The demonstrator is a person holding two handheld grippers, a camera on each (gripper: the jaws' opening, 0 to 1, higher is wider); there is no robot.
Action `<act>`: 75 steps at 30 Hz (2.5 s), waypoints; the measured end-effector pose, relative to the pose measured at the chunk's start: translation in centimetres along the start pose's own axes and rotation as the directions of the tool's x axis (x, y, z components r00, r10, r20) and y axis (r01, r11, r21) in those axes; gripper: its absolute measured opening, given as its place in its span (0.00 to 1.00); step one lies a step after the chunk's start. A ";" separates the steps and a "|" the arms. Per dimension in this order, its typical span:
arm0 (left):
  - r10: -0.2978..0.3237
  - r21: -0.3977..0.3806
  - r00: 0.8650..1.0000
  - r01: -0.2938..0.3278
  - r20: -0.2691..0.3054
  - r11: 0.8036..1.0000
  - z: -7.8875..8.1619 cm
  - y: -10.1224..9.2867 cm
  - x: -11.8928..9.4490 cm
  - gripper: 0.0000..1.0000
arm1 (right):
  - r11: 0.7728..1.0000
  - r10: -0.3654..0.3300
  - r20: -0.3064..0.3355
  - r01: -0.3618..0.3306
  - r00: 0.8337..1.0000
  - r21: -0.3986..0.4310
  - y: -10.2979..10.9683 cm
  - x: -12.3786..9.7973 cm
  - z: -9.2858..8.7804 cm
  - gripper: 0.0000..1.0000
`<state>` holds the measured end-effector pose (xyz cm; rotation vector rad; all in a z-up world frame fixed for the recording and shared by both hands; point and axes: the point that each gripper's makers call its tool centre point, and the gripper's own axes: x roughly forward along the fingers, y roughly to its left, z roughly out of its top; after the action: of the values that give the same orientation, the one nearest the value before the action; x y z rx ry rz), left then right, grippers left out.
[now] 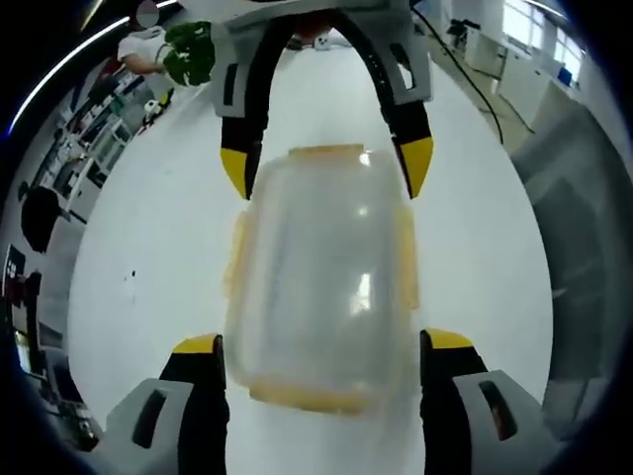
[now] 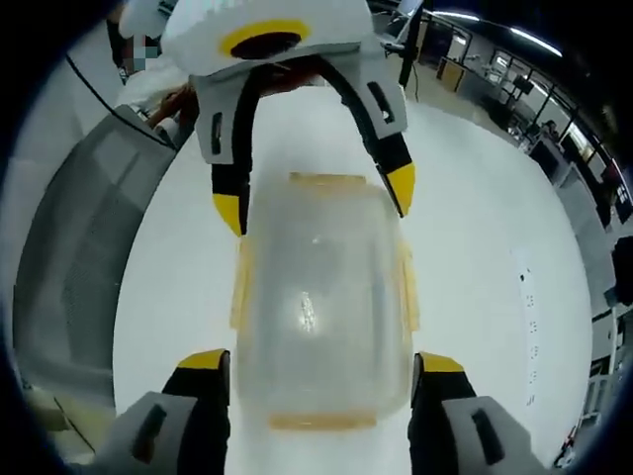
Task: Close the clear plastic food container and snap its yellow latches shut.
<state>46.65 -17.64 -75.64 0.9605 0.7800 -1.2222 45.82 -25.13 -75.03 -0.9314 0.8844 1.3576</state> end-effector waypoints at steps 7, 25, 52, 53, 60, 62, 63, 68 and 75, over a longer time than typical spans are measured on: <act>0.014 0.005 1.000 -0.014 -0.012 1.000 0.0 0.3 -0.1 0.73 | 1.000 -0.016 0.010 0.016 1.000 -0.005 -0.2 0.0 0.0 0.70; 0.017 -0.002 1.000 -0.017 0.000 1.000 -1.0 0.6 -0.6 0.72 | 1.000 -0.010 0.019 0.010 1.000 -0.005 -0.4 0.5 1.1 0.70; 0.023 -0.016 1.000 -0.023 0.008 1.000 -2.0 4.8 -0.2 0.72 | 1.000 -0.007 0.014 0.008 1.000 -0.016 -4.7 1.0 2.0 0.70; 0.023 -0.015 1.000 -0.023 0.010 1.000 -2.0 5.0 -0.2 0.72 | 1.000 -0.007 0.013 0.007 1.000 -0.017 -4.9 1.0 1.9 0.70; 0.022 -0.008 1.000 -0.022 -0.001 1.000 -2.0 6.3 0.2 0.72 | 1.000 -0.008 0.004 0.009 1.000 -0.013 -6.1 1.0 1.9 0.70; 0.022 -0.008 1.000 -0.022 0.001 1.000 -2.1 6.5 0.2 0.72 | 1.000 -0.009 0.004 0.009 1.000 -0.013 -6.3 1.0 1.9 0.70; 0.021 -0.007 1.000 -0.021 0.001 1.000 -2.1 6.6 0.2 0.72 | 1.000 -0.009 0.005 0.009 1.000 -0.012 -6.5 1.0 1.9 0.70; 0.020 -0.006 1.000 -0.020 -0.002 1.000 -2.1 7.3 0.3 0.72 | 1.000 -0.013 0.008 0.013 1.000 -0.012 -7.1 1.1 2.0 0.70; 0.023 -0.006 1.000 -0.023 -0.006 1.000 -2.2 7.1 0.3 0.72 | 1.000 -0.012 0.010 0.012 1.000 -0.012 -7.0 1.1 2.0 0.70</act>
<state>53.74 -15.32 -75.54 0.9657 0.7747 -1.1969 52.83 -22.87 -75.07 -0.9370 0.8633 1.3574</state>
